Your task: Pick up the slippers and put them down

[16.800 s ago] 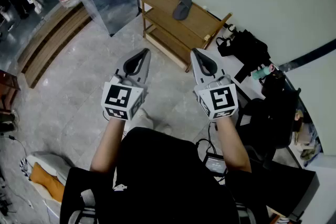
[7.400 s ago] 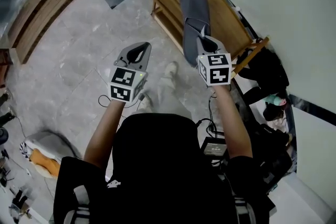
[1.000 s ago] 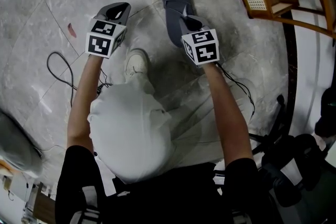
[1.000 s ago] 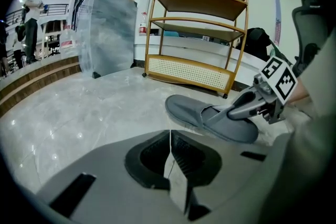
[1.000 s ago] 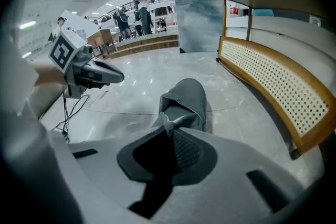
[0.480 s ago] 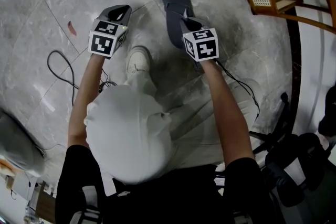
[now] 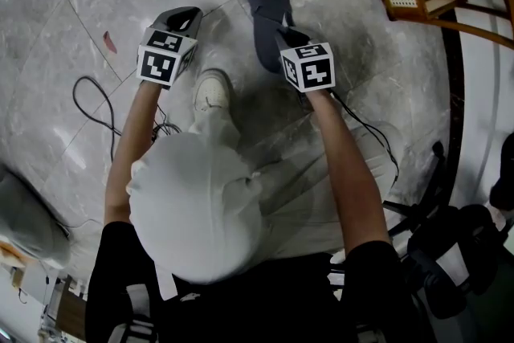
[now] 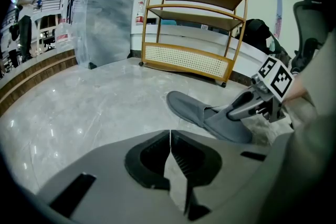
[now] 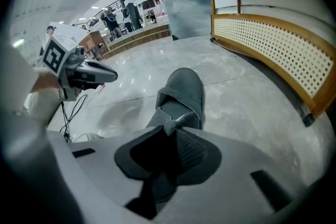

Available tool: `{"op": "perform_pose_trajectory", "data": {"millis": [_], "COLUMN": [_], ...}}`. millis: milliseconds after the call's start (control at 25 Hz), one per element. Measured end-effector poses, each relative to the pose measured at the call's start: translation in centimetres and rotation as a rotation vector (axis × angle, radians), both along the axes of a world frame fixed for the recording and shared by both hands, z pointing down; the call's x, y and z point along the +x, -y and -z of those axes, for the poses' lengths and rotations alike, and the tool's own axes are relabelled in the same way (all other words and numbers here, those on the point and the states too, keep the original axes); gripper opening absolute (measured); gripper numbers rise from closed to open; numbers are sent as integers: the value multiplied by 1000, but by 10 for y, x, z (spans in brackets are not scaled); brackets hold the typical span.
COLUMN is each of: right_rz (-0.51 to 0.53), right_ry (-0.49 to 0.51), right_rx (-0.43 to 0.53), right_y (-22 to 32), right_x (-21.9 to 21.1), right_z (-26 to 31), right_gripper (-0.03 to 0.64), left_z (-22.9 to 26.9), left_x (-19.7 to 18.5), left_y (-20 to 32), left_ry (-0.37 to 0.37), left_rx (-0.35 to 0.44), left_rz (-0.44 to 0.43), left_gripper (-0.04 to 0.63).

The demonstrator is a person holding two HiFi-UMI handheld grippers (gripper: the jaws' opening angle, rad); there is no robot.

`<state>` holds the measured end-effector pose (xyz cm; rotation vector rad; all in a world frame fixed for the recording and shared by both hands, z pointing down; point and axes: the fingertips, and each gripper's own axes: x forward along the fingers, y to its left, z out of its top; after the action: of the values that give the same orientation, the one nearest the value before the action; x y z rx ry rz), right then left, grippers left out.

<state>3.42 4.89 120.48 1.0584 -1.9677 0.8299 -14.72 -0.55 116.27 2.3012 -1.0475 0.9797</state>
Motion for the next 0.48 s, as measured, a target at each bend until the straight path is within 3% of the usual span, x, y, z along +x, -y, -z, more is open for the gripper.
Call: {"op": "perform_pose_trajectory", "data": {"millis": [480], "right_rz": [20], "right_ry": [13], "right_rx": [-28], "right_y": [-5], "right_x": [0], "right_z": [2], "right_gripper": [152], "left_z": [3], "left_x": [3], "left_y": [-2], "left_ry": [7], "left_rx": [-19], "left_rz": [-1], "left_gripper": [8]}}
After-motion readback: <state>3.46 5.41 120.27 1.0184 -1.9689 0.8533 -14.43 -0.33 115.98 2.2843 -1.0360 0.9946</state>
